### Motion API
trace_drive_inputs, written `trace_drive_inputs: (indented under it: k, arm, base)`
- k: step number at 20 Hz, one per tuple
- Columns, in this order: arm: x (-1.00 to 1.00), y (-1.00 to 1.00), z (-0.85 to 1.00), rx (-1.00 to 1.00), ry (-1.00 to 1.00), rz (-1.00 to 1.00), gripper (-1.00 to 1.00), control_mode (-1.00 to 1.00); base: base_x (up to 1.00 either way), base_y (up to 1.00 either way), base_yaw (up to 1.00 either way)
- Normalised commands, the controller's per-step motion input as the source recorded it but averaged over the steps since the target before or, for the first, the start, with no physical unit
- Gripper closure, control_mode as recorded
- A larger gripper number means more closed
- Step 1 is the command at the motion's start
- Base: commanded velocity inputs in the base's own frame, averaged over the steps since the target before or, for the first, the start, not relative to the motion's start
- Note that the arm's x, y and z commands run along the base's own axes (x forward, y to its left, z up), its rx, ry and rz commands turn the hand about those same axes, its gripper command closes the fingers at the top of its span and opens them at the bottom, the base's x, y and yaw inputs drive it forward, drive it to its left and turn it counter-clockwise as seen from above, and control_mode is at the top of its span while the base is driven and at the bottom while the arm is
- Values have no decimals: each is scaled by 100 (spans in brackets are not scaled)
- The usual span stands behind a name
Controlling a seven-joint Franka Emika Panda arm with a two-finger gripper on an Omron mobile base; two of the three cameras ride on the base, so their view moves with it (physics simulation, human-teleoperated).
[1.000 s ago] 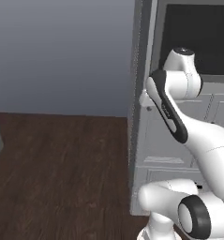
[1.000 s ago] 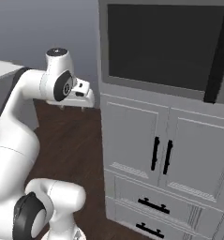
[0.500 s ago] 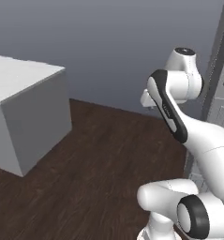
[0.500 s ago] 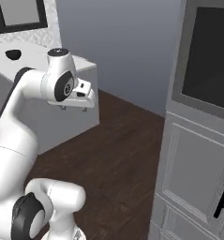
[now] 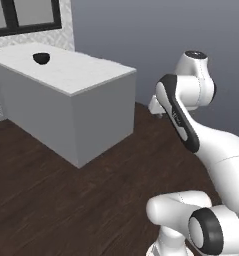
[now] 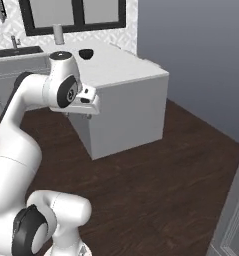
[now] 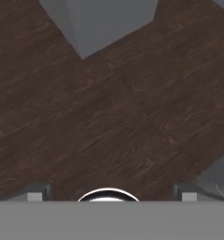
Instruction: Gather all objects into one cabinet and sort the glasses and bowls to opposite sides.
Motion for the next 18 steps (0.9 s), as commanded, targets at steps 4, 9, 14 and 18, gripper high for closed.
trace_drive_inputs:
  k: [4, 9, 14, 18]
  arm:
    - [0, 0, 0, 0, 0, 0, -100, 100]
    - [0, 0, 0, 0, 0, 0, -100, 100]
    - [0, 0, 0, 0, 0, 0, -100, 100]
    - [0, 0, 0, 0, 0, 0, -100, 100]
  base:
    - [0, 35, 47]
    - [0, 11, 39]
    - [0, 5, 6]
    - [6, 11, 0]
